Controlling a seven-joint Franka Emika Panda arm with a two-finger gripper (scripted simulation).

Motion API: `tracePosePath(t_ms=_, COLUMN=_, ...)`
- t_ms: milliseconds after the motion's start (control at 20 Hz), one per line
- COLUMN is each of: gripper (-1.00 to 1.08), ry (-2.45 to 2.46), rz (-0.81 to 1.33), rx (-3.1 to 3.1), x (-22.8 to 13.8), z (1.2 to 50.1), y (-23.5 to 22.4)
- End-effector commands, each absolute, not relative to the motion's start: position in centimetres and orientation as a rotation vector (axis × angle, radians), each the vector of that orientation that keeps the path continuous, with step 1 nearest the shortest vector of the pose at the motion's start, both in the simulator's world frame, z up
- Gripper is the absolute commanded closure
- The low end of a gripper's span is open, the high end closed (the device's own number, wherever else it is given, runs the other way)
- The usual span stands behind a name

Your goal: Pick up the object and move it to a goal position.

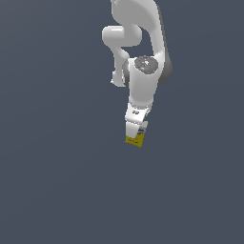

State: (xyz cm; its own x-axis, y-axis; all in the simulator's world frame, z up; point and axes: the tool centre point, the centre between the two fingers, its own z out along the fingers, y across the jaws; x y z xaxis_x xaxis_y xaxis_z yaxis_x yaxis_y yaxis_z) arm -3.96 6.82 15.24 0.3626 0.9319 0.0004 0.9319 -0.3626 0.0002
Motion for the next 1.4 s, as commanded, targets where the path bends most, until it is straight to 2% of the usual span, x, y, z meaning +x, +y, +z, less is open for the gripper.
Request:
tracePosePath(t_ms=0, gripper=1.08, ry=-1.773, rz=0.0, rx=-2.593, x=-4.0, z=15.2, y=6.8)
tracePosePath(t_ms=300, gripper=1.08, ry=-1.773, rz=0.0, rx=-2.593, x=-4.0, z=16.0, y=6.8)
tracePosePath(t_ms=600, gripper=1.08, ry=-1.773, rz=0.0, rx=-2.593, x=-4.3, z=19.0, y=6.8)
tracePosePath(t_ms=1350, gripper=1.08, ry=-1.775, rz=-0.001, rx=-2.592, x=-5.5, z=33.8, y=7.0)
